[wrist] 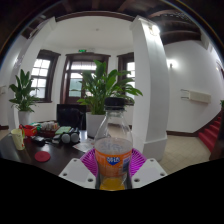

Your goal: Pour water

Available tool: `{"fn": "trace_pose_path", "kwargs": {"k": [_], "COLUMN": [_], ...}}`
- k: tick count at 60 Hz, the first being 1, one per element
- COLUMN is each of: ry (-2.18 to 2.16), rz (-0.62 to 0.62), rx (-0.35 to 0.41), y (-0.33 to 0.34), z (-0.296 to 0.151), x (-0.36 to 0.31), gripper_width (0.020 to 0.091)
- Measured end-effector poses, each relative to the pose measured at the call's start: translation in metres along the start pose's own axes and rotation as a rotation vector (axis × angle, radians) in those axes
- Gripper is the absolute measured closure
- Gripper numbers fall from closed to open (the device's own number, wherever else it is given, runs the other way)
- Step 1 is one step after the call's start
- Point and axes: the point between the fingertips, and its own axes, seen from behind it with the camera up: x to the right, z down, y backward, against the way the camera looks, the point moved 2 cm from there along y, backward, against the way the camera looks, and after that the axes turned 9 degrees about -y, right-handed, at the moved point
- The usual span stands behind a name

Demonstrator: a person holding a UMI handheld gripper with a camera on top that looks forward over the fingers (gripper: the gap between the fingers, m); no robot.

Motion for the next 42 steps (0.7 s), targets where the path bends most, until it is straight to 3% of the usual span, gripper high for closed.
{"fn": "trace_pose_path", "kwargs": {"k": [13,24,42], "ry": [0.18,0.539,1.195], "rz": [0.037,-0.03,-0.147], "rx": [-0.043,-0.046,0.065], "y": [-0.006,-0.022,-0.048], "z": [-0.001,-0.016,-0.037], "x": [-0.018,-0.092,-0.269], "gripper_width": [0.0755,0.0755,0.0752]}}
